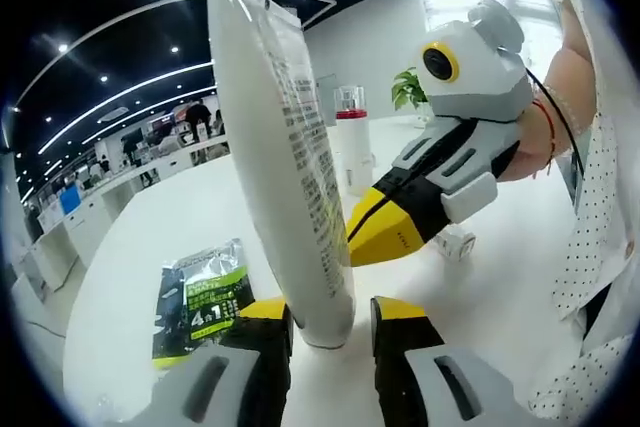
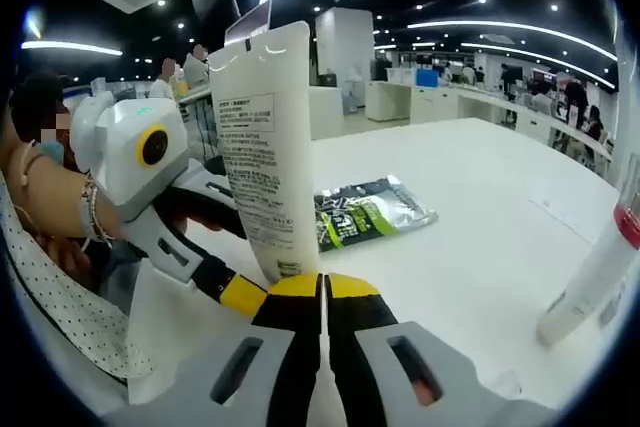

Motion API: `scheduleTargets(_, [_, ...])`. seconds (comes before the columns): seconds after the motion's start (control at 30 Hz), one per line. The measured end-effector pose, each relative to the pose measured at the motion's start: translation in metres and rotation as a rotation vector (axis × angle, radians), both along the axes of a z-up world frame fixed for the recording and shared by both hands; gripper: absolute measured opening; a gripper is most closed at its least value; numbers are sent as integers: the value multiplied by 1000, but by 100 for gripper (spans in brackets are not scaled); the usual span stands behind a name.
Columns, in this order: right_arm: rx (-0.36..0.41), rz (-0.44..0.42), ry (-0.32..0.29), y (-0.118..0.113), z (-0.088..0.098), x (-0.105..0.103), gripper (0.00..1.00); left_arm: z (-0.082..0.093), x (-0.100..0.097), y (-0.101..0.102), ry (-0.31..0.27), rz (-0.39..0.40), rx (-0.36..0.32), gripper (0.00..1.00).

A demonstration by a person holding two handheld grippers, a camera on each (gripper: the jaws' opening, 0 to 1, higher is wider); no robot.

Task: Arrange the skincare products in the storage area until every visible bottle or jar stands upright without overlapping.

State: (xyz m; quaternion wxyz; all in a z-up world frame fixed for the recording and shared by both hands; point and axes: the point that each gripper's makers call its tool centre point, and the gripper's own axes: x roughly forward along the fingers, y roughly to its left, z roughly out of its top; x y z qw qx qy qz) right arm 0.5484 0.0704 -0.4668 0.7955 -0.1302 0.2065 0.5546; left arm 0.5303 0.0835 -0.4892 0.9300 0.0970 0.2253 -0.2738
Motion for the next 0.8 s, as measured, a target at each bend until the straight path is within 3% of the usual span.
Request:
scheduleTargets(0.13, [-2,-18,11,0,-4,3,0,-1,-4,-1,18,8,3,32])
scheduleTargets(0.3, [38,-37,16,-9,8,2,0,-3,-9,1,61,-1,-1,32])
scheduleTargets(0.37, [79,-26,73,-7,12,-9,0,-3,-11,2,73,-10,2,31])
scheduleTargets(0.5, [67,-15,103,-1,5,-15,0,-3,-14,1,103,-10,-22,31])
scheduleTargets(0.67, [62,-30,91,0,4,-9,0,-3,-23,-2,107,4,-28,35])
scheduleTargets(0.8, [73,-47,88,0,6,-4,0,-4,-31,-5,130,11,-50,30])
